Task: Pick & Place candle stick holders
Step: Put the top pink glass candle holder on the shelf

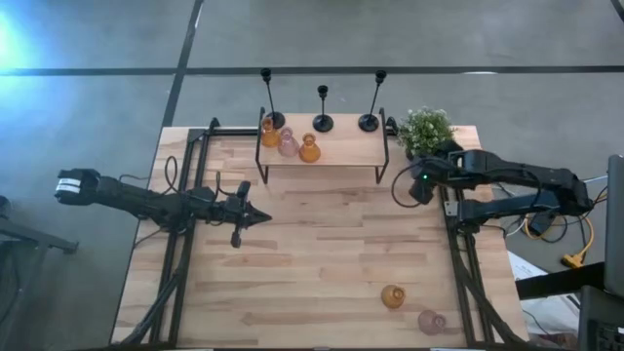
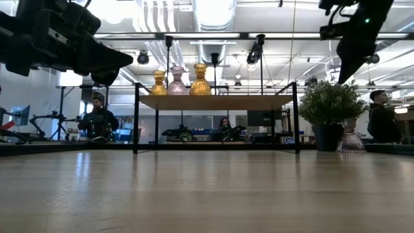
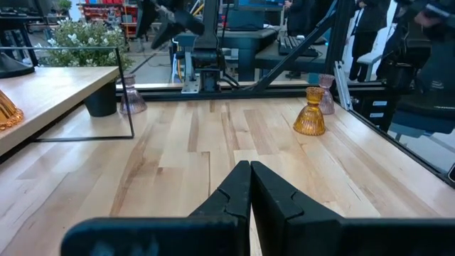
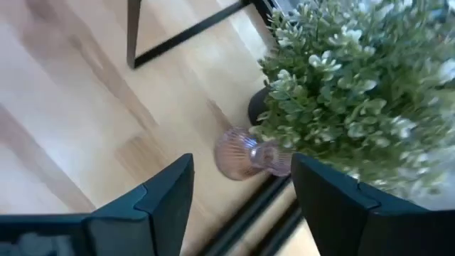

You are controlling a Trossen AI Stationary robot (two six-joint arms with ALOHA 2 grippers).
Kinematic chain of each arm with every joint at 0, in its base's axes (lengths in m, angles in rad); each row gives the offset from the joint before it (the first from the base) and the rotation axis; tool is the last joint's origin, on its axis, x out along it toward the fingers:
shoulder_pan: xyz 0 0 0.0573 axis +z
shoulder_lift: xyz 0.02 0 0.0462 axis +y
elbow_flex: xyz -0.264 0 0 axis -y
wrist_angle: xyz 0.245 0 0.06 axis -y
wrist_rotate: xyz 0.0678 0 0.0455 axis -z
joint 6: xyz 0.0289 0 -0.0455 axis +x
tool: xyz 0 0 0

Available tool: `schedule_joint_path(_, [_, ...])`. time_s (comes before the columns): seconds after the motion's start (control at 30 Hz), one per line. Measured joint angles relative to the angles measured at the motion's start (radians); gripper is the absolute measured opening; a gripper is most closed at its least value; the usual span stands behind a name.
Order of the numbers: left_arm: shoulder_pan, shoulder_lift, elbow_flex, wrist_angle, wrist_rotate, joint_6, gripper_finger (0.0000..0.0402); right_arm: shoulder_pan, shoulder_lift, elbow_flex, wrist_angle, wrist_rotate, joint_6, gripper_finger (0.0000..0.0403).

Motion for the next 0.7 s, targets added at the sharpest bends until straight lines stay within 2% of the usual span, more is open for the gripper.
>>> schedule_joint_path(0.13, [0.000,0.000,0.000,0.000,0.000,0.000,0.0012,0.001,-0.002,0.036,-0.030,-0.031,-0.162,0.0218])
schedule_joint_path(0.3, [0.000,0.000,0.000,-0.001,0.000,0.000,0.0012,-0.009,0.000,0.010,-0.034,-0.026,-0.361,0.0215])
schedule_joint_path(0.5, [0.000,0.000,0.000,-0.008,0.000,0.000,0.0012,-0.030,0.000,-0.069,-0.019,-0.033,-0.320,0.0217])
schedule_joint_path(0.7, [0.000,0.000,0.000,-0.015,0.000,0.000,0.0012,-0.086,0.046,-0.086,0.002,-0.032,-0.316,0.0216])
